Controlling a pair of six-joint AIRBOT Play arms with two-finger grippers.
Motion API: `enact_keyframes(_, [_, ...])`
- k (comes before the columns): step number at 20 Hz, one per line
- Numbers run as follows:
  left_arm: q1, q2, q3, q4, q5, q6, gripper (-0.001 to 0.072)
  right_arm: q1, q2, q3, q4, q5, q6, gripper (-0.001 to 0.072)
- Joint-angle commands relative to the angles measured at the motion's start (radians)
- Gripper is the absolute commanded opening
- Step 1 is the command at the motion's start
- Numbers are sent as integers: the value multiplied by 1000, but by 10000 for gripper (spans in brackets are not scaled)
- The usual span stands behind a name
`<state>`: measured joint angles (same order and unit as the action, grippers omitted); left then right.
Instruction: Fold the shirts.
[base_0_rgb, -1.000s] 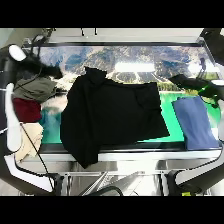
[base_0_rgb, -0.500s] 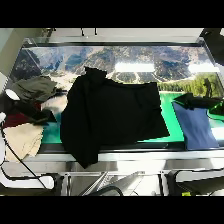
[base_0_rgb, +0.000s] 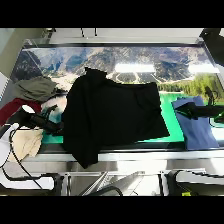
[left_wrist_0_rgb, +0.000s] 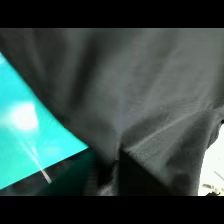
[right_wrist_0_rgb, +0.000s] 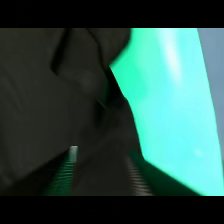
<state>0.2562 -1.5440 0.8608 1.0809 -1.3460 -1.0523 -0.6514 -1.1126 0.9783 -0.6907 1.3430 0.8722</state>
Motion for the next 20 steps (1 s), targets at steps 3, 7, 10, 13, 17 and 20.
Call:
enact_keyframes(3, [-8, 1, -10, -4, -11, 24, 14, 1, 9, -80, -183, 48, 34, 504])
enact_keyframes(7, [-8, 2, 77, -5, -45, 11, 14, 14, -19, -165, -190, 44, -6, 502])
enact_keyframes(10, [-8, 2, 121, -10, -53, 4, 13, 33, -29, -212, -214, 9, -8, 502])
enact_keyframes(13, [-8, 2, 141, -11, -58, 4, 14, 77, -61, -251, -213, -17, -10, 501])
enact_keyframes(17, [-8, 2, 140, -11, -61, 4, 13, 169, -97, -259, -149, -19, -36, 303])
enact_keyframes(20, [-6, 23, 142, -84, -95, 14, 12, 207, -82, -233, 31, -33, -67, 20])
